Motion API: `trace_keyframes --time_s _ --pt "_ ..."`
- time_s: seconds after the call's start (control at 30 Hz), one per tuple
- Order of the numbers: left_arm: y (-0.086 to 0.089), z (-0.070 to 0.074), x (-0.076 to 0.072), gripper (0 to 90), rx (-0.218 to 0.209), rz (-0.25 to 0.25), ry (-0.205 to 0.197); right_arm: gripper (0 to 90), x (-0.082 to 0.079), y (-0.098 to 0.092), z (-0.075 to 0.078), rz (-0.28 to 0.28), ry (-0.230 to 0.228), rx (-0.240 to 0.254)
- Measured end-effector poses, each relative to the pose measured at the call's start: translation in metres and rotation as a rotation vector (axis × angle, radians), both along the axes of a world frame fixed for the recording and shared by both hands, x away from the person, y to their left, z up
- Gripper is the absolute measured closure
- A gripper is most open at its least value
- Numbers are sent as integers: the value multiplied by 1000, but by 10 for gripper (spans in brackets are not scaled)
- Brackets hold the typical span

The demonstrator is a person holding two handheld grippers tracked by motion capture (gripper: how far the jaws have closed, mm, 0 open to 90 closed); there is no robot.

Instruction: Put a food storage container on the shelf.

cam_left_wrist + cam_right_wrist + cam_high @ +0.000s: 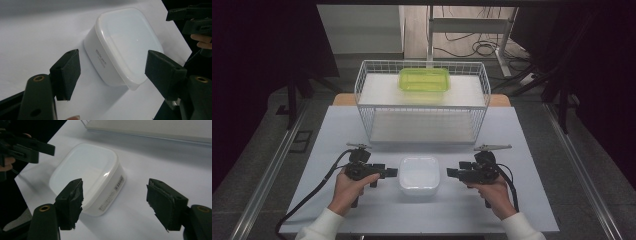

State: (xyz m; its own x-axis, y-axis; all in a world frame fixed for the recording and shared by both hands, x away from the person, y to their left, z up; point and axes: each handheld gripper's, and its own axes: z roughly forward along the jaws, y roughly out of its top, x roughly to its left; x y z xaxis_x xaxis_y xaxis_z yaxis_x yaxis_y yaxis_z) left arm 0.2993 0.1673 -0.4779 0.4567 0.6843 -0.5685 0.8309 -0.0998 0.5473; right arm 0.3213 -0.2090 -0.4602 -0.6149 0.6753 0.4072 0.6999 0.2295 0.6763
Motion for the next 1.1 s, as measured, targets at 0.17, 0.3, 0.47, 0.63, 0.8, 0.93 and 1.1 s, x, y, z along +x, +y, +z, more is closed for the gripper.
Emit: trace_keyframes --time_s 0.17,0.3,0.47,0.63,0.8,0.93,1.1 --pt "-5 -7 2 304 -43 -10 30 343 2 7 -3 9 18 33" --pt "-8 -11 4 317 -74 -7 47 358 4 18 -8 35 35 23" --pt "-9 -14 8 340 -101 -11 64 386 5 26 -12 52 51 23" --pt "-13 -20 11 394 -122 -2 91 414 9 31 -19 48 78 25" --pt "-14 -24 13 454 -150 -17 111 443 12 34 -24 44 106 37" --pt "-14 -25 14 503 -155 -22 116 469 14 35 -28 38 116 33" --pt "-16 -27 13 578 -148 -29 128 553 14 35 -31 38 157 57"
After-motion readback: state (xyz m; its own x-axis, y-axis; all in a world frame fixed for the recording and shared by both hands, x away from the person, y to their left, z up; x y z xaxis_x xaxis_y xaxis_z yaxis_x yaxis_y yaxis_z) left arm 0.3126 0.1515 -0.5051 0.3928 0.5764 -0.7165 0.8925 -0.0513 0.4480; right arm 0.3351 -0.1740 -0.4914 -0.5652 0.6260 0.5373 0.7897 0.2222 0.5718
